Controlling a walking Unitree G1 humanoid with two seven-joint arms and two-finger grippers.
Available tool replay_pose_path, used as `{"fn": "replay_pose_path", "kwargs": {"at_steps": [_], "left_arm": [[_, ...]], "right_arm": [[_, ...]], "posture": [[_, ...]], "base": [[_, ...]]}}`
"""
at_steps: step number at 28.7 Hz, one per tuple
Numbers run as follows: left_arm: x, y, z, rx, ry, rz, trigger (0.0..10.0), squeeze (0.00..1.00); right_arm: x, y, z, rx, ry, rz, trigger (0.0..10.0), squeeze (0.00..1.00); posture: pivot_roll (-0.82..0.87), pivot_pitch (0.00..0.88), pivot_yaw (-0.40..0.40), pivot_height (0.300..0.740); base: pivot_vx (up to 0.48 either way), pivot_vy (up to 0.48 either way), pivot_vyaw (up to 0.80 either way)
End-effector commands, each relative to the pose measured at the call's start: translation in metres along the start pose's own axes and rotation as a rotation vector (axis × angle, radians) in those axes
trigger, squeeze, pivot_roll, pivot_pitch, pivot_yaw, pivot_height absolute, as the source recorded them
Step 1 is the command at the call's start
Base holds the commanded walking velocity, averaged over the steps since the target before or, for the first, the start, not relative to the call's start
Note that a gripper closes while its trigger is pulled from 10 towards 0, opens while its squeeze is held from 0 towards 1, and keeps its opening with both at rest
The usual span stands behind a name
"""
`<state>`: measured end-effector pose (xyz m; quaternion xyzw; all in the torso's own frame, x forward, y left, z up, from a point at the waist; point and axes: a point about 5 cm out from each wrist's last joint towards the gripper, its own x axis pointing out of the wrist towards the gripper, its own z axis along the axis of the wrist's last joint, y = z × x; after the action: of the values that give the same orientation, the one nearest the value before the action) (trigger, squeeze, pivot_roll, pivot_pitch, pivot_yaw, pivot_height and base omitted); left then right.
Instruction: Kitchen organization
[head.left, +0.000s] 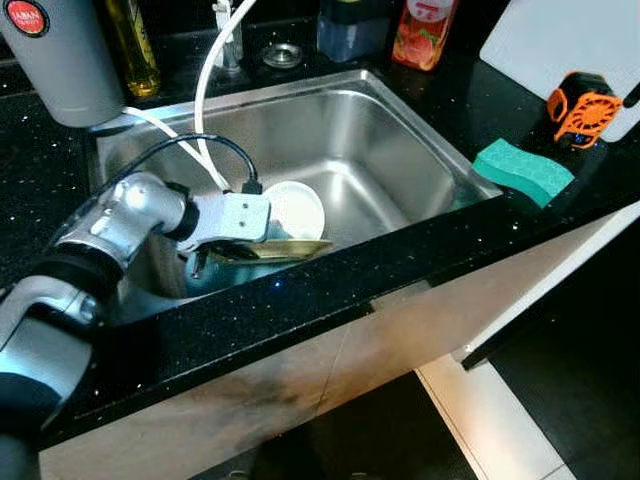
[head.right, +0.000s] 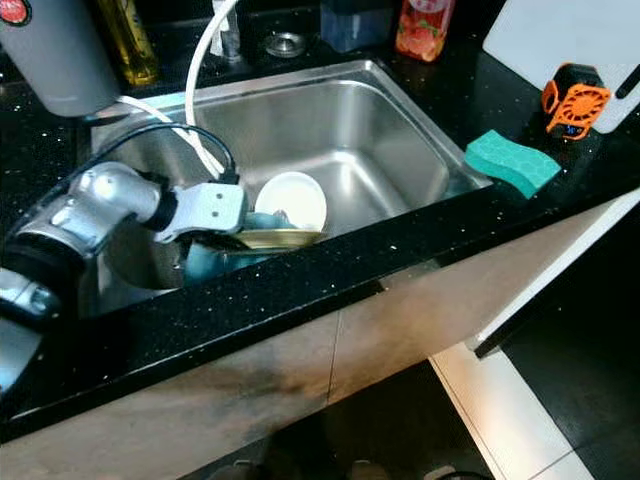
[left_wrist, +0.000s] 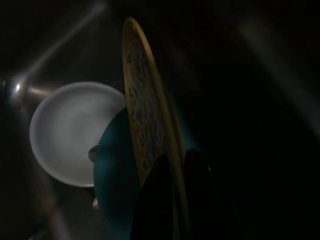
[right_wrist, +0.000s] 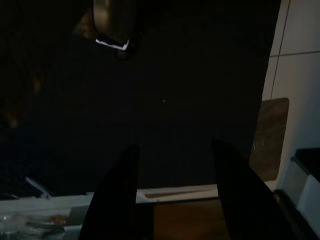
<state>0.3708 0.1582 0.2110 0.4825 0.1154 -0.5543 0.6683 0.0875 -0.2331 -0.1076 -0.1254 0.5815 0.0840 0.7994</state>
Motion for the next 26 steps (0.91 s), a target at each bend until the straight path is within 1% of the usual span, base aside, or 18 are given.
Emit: {"fn": "replay_pose_path", "kwargs": {"at_steps": [1,6,7,8,15,16,17,18,21,22,24,25,26], "left_arm": [[0.007,-0.002,-0.004,0.009,0.037,-0.004,10.0,0.0],[0.009,0.0,-0.006,0.007,0.042,0.009,10.0,0.0],[0.009,0.002,-0.005,-0.001,0.039,0.022,10.0,0.4],[0.008,0.004,-0.005,-0.006,0.037,0.035,10.0,1.0],[0.002,0.016,-0.003,-0.006,0.058,0.126,10.0,1.0],[0.002,0.016,-0.003,-0.006,0.058,0.126,10.0,1.0],[0.0,0.018,-0.004,-0.012,0.059,0.137,10.0,0.92],[-0.003,0.02,-0.004,-0.021,0.055,0.148,10.0,0.0],[-0.012,0.024,-0.004,-0.05,0.039,0.169,10.0,0.0],[-0.012,0.024,-0.004,-0.05,0.039,0.169,10.0,0.0],[-0.022,0.03,-0.004,-0.095,0.014,0.202,10.0,0.0],[-0.022,0.03,-0.004,-0.095,0.014,0.202,10.0,0.0],[-0.026,0.031,-0.005,-0.111,0.008,0.211,10.0,0.0]], "right_arm": [[-0.001,0.003,-0.008,0.016,0.02,0.002,10.0,0.0],[0.0,0.004,-0.008,0.019,0.019,0.003,10.0,0.0],[0.0,0.004,-0.007,0.019,0.02,0.003,10.0,0.0],[0.0,0.004,-0.007,0.02,0.02,0.003,10.0,0.0],[0.0,0.005,-0.005,0.02,0.018,0.006,10.0,0.0],[0.0,0.005,-0.005,0.02,0.018,0.006,10.0,0.0],[0.0,0.005,-0.004,0.021,0.016,0.007,10.0,0.0],[0.001,0.006,-0.003,0.022,0.015,0.009,10.0,0.0],[0.001,0.006,-0.002,0.021,0.012,0.011,10.0,0.0],[0.001,0.006,-0.002,0.021,0.012,0.011,10.0,0.0],[0.001,0.006,0.0,0.02,0.01,0.012,10.0,0.0],[0.001,0.006,0.0,0.02,0.01,0.012,10.0,0.0],[0.001,0.006,0.001,0.02,0.009,0.012,10.0,0.0]], "posture": [[-0.02,0.135,-0.008,0.74],[-0.02,0.123,-0.007,0.74],[-0.02,0.116,-0.006,0.74],[-0.02,0.111,-0.006,0.74],[-0.01,0.096,-0.007,0.74],[-0.01,0.096,-0.007,0.74],[-0.01,0.093,-0.008,0.74],[-0.01,0.085,-0.008,0.74],[-0.01,0.082,-0.007,0.74],[-0.01,0.082,-0.007,0.74],[0.0,0.071,-0.01,0.74],[0.0,0.071,-0.01,0.74],[0.0,0.066,-0.012,0.74]], "base": [[0.0,0.0,0.0],[0.0,0.0,0.0],[0.0,0.0,0.0],[0.0,0.0,0.0],[0.0,0.0,0.0],[0.0,0.0,0.0],[0.0,0.0,0.0],[0.0,0.0,0.0],[0.0,0.0,0.0],[0.0,0.0,0.0],[0.0,0.0,0.0],[0.0,0.0,0.0],[0.0,0.0,0.0]]}}
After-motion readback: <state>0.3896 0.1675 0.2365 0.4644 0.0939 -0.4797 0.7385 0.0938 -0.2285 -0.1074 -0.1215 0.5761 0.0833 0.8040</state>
